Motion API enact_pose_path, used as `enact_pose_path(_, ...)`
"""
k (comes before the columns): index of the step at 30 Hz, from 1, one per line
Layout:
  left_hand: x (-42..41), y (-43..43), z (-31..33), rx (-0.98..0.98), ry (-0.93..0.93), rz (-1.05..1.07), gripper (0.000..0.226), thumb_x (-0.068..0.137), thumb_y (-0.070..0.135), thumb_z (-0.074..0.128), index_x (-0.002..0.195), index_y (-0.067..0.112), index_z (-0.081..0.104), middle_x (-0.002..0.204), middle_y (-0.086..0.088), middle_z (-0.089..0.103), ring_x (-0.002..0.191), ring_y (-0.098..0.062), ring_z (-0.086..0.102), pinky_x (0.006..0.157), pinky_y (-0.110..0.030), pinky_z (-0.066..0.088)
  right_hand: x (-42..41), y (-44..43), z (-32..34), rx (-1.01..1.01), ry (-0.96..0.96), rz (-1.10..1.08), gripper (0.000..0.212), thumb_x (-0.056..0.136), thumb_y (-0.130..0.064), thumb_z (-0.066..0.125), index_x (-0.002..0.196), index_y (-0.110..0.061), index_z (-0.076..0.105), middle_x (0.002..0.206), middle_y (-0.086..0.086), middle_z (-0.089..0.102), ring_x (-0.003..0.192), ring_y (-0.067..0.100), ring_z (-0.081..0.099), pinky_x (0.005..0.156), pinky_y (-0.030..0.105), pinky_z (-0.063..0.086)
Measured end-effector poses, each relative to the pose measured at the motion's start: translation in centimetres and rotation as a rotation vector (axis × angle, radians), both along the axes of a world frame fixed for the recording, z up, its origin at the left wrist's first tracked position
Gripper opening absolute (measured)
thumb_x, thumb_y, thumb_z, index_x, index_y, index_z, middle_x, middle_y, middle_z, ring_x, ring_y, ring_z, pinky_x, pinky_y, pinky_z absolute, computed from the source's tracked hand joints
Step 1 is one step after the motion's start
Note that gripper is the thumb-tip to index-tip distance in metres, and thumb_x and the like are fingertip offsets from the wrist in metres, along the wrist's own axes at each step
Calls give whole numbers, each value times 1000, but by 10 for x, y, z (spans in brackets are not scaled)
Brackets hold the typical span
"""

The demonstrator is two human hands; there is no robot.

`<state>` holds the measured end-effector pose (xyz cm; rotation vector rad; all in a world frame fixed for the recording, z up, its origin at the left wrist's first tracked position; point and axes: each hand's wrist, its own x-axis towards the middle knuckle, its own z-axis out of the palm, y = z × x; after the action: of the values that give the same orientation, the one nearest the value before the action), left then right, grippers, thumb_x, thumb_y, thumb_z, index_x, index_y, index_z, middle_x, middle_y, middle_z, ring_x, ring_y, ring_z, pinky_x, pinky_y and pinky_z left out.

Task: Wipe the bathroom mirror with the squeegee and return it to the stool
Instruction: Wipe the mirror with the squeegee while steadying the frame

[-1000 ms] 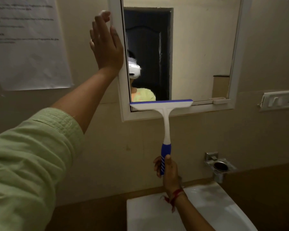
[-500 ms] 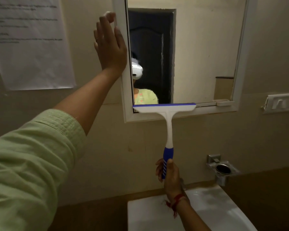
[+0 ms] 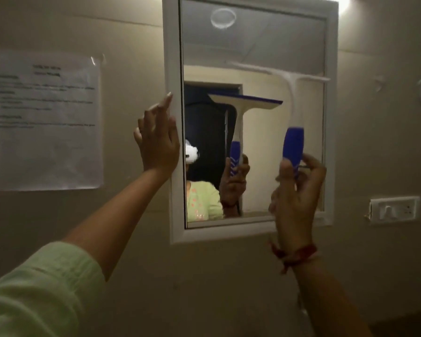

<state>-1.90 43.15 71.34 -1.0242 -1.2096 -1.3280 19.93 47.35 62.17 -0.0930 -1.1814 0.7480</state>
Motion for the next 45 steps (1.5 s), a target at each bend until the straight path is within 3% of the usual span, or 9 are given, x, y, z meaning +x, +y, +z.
enact_pose_path(5,0,-1,0,-24,-7,9,41,96,22,35,136,30,40,122,-13,50,111,-27,46,95,-48,30,7,20,77,165,-70,-208,48,92,-22,52,134,-19,28,126,7,51,83,6,58,66,15,53)
enact_pose_path(10,0,-1,1,-25,-7,-12,40,96,26,32,135,28,41,120,-15,51,109,-30,48,95,-51,32,2,40,110,248,-155,-349,53,95,-19,45,143,-16,23,142,9,40,117,18,51,83,12,45)
enact_pose_path(16,0,0,-1,-20,-13,-17,41,95,22,34,135,28,41,120,-15,51,109,-31,47,92,-48,33,-6,54,146,292,-160,-476,49,96,-20,43,142,-13,26,128,11,53,101,13,55,73,-1,40)
enact_pose_path(20,1,0,-2,-14,-22,-16,42,95,20,36,136,26,41,120,-16,51,109,-32,47,92,-49,32,-12,53,167,319,-138,-448,48,96,-19,43,141,-10,28,130,12,54,104,19,60,83,13,48)
enact_pose_path(26,4,-1,-2,0,-41,-16,40,97,17,36,136,24,42,119,-16,51,109,-31,45,93,-45,31,-16,63,121,341,-124,-449,49,95,-15,44,141,-9,28,88,-17,52,71,-18,53,65,-2,42)
enact_pose_path(34,4,1,-2,3,-43,-4,40,97,20,34,135,23,42,119,-15,52,109,-29,45,90,-41,32,-15,61,152,304,-64,-405,47,95,-18,45,139,-10,34,118,9,61,74,-24,51,64,-2,43)
enact_pose_path(38,5,-1,-3,-16,-7,-55,41,96,14,34,136,19,40,114,-19,50,104,-30,47,87,-42,36,-16,65,107,331,-77,-438,49,94,-15,45,140,-10,30,85,-21,51,68,-18,53,61,-2,41)
enact_pose_path(41,5,-2,-3,-25,13,-50,43,94,12,34,137,17,40,112,-21,50,101,-31,48,85,-42,38,-14,71,62,336,-90,-414,50,94,-14,46,140,-14,29,80,-23,51,67,-16,54,66,-3,41)
enact_pose_path(45,4,-2,-3,-25,-6,-25,43,94,12,35,136,19,40,113,-20,49,101,-30,46,84,-36,32,-11,66,87,335,-82,-427,48,94,-12,46,140,-8,30,93,-10,61,70,-19,53,62,-4,40)
